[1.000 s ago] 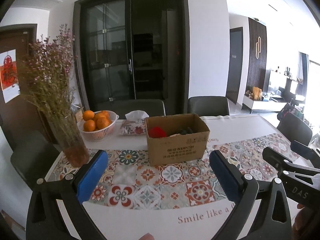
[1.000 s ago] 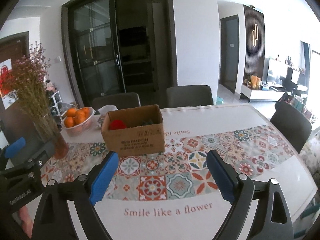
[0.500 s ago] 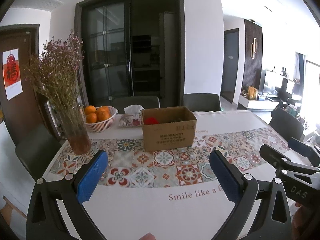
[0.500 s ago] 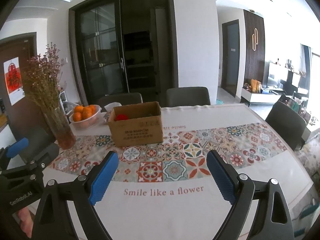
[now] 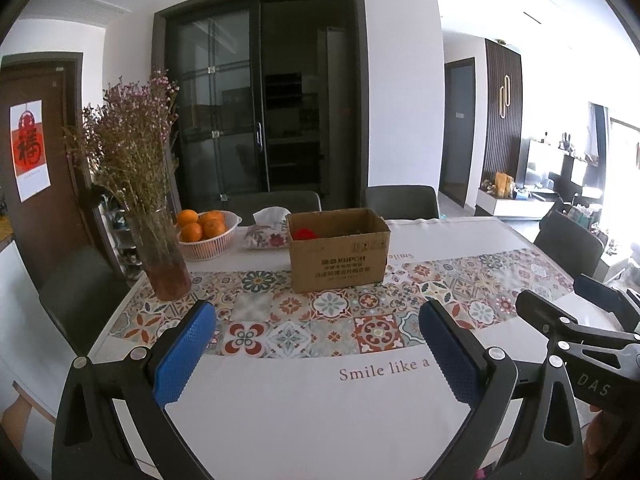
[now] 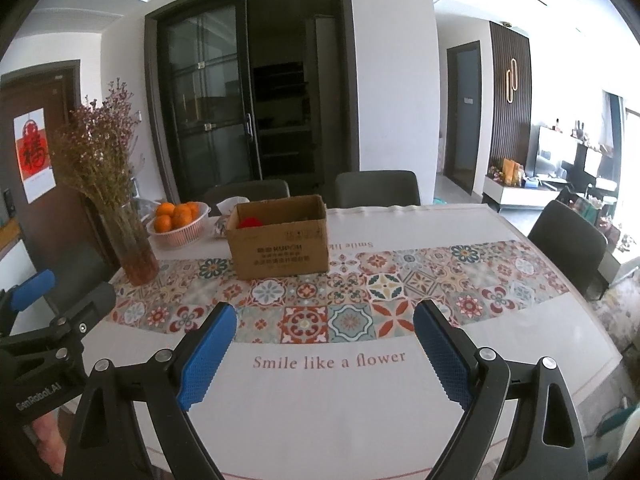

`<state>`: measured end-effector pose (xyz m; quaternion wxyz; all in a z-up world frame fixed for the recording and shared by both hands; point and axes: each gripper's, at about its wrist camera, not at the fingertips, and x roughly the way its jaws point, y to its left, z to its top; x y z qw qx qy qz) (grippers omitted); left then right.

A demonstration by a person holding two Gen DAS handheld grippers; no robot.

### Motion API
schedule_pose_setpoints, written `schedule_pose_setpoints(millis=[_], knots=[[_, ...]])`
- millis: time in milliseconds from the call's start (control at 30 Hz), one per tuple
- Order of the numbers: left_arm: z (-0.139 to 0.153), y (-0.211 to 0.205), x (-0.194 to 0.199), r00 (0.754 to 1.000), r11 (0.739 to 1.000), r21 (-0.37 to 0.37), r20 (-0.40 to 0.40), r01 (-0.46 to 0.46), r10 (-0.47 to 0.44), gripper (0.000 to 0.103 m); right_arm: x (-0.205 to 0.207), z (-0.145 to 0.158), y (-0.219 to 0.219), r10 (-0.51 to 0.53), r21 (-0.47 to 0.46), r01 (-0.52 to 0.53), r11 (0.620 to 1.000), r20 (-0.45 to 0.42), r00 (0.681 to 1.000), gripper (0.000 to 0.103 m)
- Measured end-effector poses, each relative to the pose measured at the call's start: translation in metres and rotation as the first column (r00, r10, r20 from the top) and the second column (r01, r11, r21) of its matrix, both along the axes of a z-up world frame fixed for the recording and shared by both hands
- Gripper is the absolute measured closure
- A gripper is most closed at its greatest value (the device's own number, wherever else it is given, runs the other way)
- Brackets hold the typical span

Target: Organize soft objects

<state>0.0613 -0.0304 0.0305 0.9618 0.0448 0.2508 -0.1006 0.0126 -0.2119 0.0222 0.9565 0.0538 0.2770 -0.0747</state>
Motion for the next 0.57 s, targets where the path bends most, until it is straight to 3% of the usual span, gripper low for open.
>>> schedule_pose_setpoints(millis=[567], knots=[[0.001,0.009,-0.015,1.000,1.000,-0.013,0.009,0.021,-0.021,0.000,-0.014,0.005,0.008,-0.010,-0.012,0.011,1.000,0.008,1.000,0.011]])
